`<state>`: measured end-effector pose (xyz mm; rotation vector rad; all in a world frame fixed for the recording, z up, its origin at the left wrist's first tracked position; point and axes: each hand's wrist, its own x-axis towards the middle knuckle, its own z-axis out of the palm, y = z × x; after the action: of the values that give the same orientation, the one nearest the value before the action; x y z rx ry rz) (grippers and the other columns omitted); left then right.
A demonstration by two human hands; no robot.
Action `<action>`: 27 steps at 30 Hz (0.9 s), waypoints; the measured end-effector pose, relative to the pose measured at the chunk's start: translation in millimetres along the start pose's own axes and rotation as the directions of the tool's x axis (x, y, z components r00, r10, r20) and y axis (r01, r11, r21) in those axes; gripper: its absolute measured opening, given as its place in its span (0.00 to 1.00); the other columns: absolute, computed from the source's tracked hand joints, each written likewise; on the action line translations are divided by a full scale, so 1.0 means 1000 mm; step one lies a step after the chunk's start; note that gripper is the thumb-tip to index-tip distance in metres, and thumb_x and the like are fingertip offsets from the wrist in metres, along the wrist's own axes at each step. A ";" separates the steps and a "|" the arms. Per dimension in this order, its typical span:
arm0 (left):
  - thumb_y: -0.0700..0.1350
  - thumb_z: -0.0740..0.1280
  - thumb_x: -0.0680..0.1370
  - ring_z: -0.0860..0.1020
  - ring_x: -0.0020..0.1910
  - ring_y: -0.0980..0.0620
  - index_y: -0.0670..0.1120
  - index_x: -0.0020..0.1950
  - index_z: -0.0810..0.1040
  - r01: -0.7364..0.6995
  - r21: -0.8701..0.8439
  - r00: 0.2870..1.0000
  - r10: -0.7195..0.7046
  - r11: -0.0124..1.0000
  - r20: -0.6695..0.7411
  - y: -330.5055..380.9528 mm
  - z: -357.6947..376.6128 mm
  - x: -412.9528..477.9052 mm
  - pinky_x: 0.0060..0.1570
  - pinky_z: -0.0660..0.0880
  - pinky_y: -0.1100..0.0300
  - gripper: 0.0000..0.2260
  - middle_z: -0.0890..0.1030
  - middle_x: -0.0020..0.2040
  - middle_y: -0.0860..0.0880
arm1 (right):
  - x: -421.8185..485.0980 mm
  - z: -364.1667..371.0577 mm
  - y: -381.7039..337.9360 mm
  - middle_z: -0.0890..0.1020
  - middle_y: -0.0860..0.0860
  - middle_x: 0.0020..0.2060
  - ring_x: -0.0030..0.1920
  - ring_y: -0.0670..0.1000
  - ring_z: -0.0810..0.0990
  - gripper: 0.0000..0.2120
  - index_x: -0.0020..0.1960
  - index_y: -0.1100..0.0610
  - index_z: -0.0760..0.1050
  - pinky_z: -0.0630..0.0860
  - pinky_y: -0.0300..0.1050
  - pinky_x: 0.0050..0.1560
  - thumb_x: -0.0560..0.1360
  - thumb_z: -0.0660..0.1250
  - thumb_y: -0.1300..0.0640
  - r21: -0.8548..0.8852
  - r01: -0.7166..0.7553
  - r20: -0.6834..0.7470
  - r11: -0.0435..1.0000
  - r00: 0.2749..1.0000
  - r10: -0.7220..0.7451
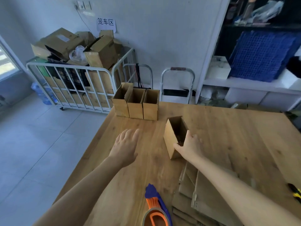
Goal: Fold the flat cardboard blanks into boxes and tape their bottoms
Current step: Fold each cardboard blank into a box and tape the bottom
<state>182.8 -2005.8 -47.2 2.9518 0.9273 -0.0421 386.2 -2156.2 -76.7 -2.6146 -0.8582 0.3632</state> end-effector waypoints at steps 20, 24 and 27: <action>0.51 0.65 0.79 0.49 0.77 0.44 0.50 0.78 0.50 -0.201 -0.007 0.978 0.201 0.979 -0.051 -0.057 0.013 0.155 0.74 0.52 0.50 0.33 0.54 0.77 0.45 | 0.175 0.020 -0.089 0.68 0.59 0.68 0.64 0.59 0.72 0.44 0.73 0.62 0.59 0.74 0.51 0.57 0.70 0.70 0.37 0.152 -0.237 -0.139 0.960 0.956 0.258; 0.52 0.64 0.79 0.49 0.77 0.45 0.50 0.78 0.50 -0.200 -0.014 0.979 0.199 0.980 -0.038 -0.066 0.020 0.162 0.74 0.51 0.51 0.33 0.54 0.78 0.45 | 0.196 0.025 -0.099 0.68 0.59 0.68 0.65 0.60 0.71 0.44 0.73 0.62 0.60 0.72 0.52 0.58 0.69 0.70 0.36 0.176 -0.223 -0.142 0.959 0.958 0.249; 0.52 0.64 0.79 0.49 0.77 0.45 0.50 0.78 0.51 -0.185 -0.023 0.982 0.184 0.982 -0.032 -0.069 0.022 0.164 0.74 0.52 0.50 0.32 0.54 0.78 0.45 | 0.205 0.025 -0.105 0.69 0.60 0.68 0.65 0.61 0.71 0.41 0.73 0.62 0.60 0.72 0.52 0.60 0.70 0.70 0.38 0.180 -0.228 -0.146 0.957 0.956 0.256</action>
<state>277.6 -1857.2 -78.1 3.0073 0.6473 0.0213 483.2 -1946.0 -81.9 -2.5580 -0.4332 0.2596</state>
